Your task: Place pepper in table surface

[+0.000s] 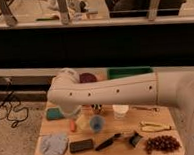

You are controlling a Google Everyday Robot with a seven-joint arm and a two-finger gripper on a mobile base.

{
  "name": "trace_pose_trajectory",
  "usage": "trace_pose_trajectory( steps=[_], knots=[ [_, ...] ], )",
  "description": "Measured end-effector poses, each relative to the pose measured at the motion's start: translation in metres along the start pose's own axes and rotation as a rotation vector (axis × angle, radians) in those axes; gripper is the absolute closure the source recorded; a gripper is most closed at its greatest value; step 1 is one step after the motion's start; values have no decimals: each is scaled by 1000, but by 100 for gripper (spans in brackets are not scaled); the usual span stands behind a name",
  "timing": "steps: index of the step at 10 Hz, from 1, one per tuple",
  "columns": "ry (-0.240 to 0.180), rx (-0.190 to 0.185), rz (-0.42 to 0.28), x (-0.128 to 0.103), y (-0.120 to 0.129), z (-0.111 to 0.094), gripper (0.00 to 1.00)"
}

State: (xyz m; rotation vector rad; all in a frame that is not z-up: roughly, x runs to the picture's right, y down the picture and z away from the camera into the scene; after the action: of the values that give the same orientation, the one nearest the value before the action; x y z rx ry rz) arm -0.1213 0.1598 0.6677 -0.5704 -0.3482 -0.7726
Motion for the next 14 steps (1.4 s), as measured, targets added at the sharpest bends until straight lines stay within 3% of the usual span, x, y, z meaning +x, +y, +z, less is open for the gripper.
trace_pose_trajectory(
  steps=[3, 6, 14],
  knots=[
    [-62, -1, -128, -9, -14, 12, 20],
    [-121, -3, -335, -24, -23, 33, 20],
    [-125, -6, -357, -30, -30, 34, 20]
  ],
)
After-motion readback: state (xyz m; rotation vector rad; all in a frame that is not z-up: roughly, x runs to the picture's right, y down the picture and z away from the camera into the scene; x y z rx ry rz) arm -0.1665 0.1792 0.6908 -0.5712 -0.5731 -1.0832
